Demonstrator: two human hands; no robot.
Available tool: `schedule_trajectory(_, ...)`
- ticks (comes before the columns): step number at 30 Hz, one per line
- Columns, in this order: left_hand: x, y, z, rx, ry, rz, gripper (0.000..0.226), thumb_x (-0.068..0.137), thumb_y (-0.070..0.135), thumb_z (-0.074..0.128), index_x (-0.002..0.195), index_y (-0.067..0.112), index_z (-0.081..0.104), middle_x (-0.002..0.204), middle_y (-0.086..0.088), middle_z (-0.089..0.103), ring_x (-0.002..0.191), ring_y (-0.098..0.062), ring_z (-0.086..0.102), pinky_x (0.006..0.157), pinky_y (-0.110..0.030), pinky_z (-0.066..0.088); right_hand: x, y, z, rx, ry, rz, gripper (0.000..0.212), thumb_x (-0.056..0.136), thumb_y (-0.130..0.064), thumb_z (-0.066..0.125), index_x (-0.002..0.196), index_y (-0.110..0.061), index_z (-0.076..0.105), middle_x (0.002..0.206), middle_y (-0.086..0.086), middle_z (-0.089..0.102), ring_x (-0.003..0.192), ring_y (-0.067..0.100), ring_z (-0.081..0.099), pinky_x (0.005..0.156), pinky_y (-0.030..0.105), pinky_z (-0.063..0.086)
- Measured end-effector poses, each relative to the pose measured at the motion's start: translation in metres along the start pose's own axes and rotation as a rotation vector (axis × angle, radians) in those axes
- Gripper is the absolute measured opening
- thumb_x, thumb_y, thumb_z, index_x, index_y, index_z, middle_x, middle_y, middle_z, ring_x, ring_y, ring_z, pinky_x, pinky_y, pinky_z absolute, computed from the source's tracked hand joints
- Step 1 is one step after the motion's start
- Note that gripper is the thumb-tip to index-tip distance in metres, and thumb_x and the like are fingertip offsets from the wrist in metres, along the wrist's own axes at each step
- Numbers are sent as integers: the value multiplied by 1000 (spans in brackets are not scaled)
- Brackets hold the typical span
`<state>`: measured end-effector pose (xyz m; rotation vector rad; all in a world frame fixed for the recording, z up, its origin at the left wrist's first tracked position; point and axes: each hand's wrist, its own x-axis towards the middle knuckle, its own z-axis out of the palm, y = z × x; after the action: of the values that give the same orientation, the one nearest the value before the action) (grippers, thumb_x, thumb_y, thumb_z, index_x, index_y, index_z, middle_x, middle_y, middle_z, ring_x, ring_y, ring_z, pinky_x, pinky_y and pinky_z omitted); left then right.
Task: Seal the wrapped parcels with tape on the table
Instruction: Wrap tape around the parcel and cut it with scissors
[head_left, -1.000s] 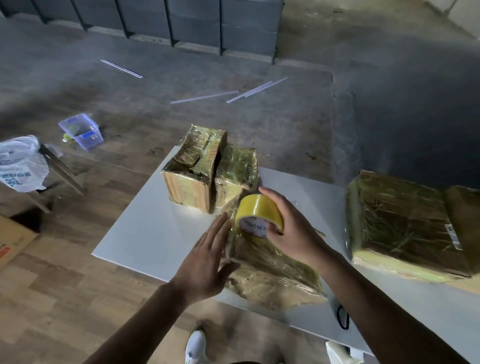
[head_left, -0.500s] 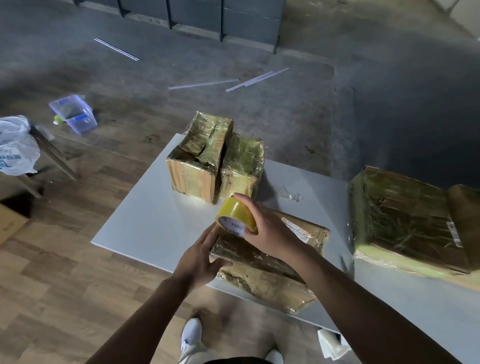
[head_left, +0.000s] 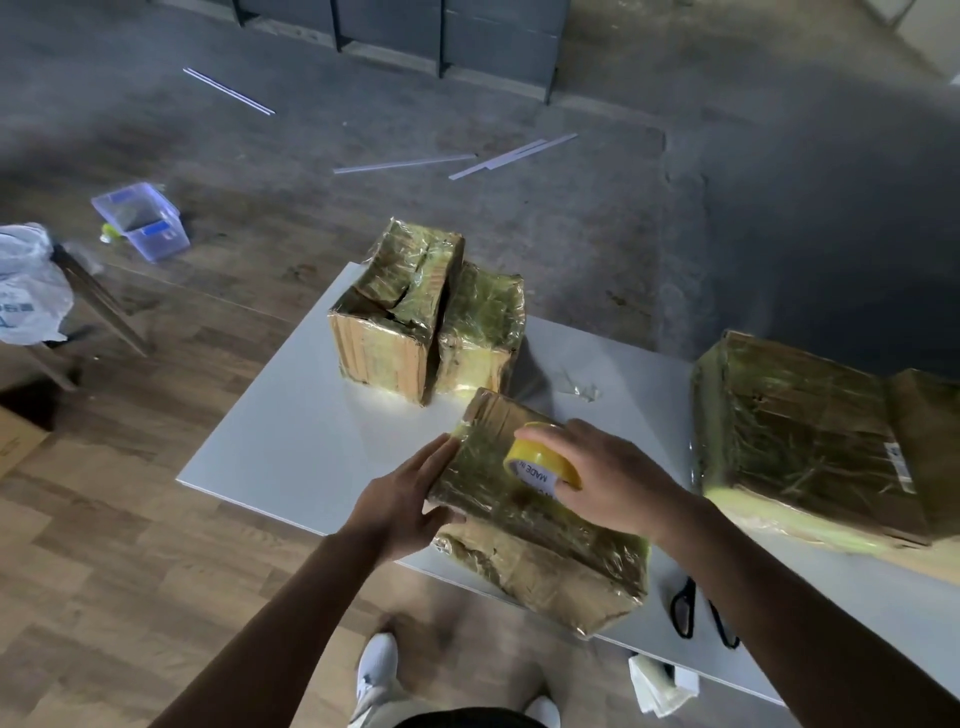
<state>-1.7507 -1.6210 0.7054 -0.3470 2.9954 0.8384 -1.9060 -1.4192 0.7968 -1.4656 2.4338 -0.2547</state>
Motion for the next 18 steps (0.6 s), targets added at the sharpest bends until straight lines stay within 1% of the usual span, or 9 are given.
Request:
schedule_trajectory(2, 4, 4, -10, 117, 12, 78, 97, 78, 47, 74, 153, 19, 20, 158, -1, 26, 137, -27, 40, 104, -42, 44, 4, -2, 5, 54, 29, -4, 63, 88, -22, 60, 139, -46, 32, 121, 0, 48, 92, 15, 52, 70, 20, 38)
schedule_trajectory(3, 6, 7, -12, 168, 28, 150, 100, 74, 44, 78, 152, 12, 24, 155, -8, 31, 138, -30, 38, 109, -45, 38, 7, -3, 6, 72, 44, 1, 63, 88, -19, 61, 139, -45, 34, 122, 0, 46, 96, 16, 52, 70, 19, 38)
schedule_trajectory(5, 14, 16, -10, 277, 6, 263, 106, 69, 39, 83, 150, 4, 24, 154, -15, 29, 142, -32, 27, 111, -41, 24, 9, -6, 7, 100, 60, 9, 63, 88, -16, 61, 139, -43, 36, 120, -1, 44, 98, 15, 50, 70, 18, 38)
schedule_trajectory(7, 20, 22, -2, 365, -20, 322, 111, 64, 39, 86, 150, 1, 25, 154, -18, 27, 143, -32, 22, 111, -40, 28, 8, -5, 7, 111, 71, 1, 65, 88, -13, 62, 140, -43, 36, 117, -3, 43, 93, 11, 47, 66, 15, 36)
schedule_trajectory(10, 22, 24, 6, 357, -34, 283, 115, 58, 41, 89, 148, 1, 30, 153, -18, 30, 142, -31, 23, 109, -41, 35, 2, -1, 12, 197, 117, 20, 75, 85, -11, 65, 140, -48, 30, 107, -6, 42, 76, 5, 48, 54, 12, 37)
schedule_trajectory(12, 21, 23, 6, 354, -40, 264, 114, 59, 39, 88, 149, 2, 28, 154, -18, 28, 143, -32, 23, 109, -40, 34, -1, -3, 15, 275, 148, 47, 73, 83, -13, 68, 137, -47, 34, 102, -6, 44, 70, 4, 48, 53, 13, 39)
schedule_trajectory(14, 20, 20, 7, 360, -52, 249, 109, 65, 34, 86, 151, 4, 24, 156, -15, 22, 144, -30, 19, 109, -41, 37, -4, -5, 10, 276, 156, 67, 64, 82, -19, 69, 135, -42, 41, 100, -8, 44, 73, 4, 48, 56, 11, 37)
schedule_trajectory(16, 16, 14, 7, 373, -47, 227, 103, 68, 30, 84, 150, 5, 27, 155, -14, 24, 143, -29, 23, 103, -45, 46, -9, -1, -1, 199, 124, 93, 54, 83, -27, 67, 131, -40, 48, 100, -10, 43, 84, 9, 51, 65, 12, 36)
schedule_trajectory(18, 13, 10, 9, 375, -37, 213, 97, 72, 27, 81, 150, 6, 28, 155, -12, 25, 143, -29, 25, 99, -45, 49, -19, 6, -14, 154, 23, 160, 50, 83, -27, 64, 129, -42, 51, 100, -9, 44, 92, 14, 51, 74, 21, 37)
